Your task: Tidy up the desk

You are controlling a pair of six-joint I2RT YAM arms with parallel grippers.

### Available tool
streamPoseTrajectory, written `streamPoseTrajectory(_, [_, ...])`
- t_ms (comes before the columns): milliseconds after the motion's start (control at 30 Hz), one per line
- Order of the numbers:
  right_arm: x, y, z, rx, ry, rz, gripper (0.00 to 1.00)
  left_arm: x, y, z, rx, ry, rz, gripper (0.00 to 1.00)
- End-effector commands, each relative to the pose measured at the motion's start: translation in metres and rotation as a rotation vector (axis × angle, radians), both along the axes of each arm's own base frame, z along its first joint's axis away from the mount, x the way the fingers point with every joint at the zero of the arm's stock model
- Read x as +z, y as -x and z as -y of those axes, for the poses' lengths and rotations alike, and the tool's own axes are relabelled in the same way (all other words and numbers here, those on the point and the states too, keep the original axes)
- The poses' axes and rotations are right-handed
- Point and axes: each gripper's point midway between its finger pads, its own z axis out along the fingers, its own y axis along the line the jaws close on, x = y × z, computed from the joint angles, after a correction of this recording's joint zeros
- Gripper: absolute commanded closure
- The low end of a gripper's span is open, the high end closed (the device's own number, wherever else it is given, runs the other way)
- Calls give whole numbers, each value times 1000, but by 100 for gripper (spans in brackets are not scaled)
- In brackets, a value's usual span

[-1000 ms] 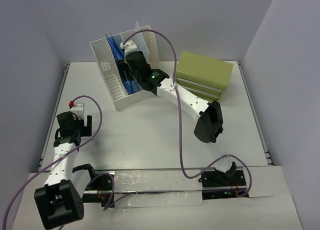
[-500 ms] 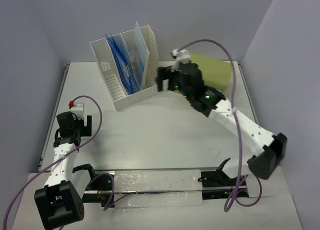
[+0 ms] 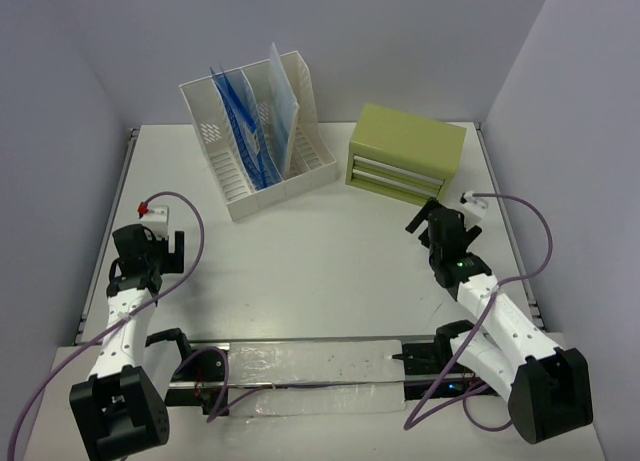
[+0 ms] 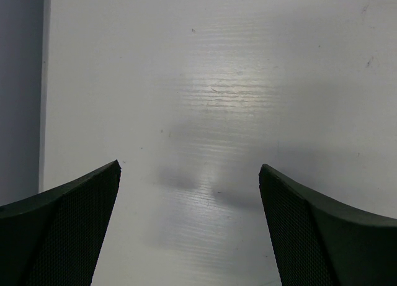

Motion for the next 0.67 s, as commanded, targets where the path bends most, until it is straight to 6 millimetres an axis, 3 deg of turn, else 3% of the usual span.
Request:
streamPoseTrajectory(0, [14, -5, 21, -171, -28, 124, 0, 11, -8, 1, -4, 19, 21, 1])
streamPoseTrajectory(267, [2, -1, 14, -102, 5, 34, 0, 3, -9, -4, 36, 27, -15, 1])
streamPoseTrajectory(633, [8, 0, 9, -50, 4, 81, 0, 4, -9, -3, 34, 27, -9, 1])
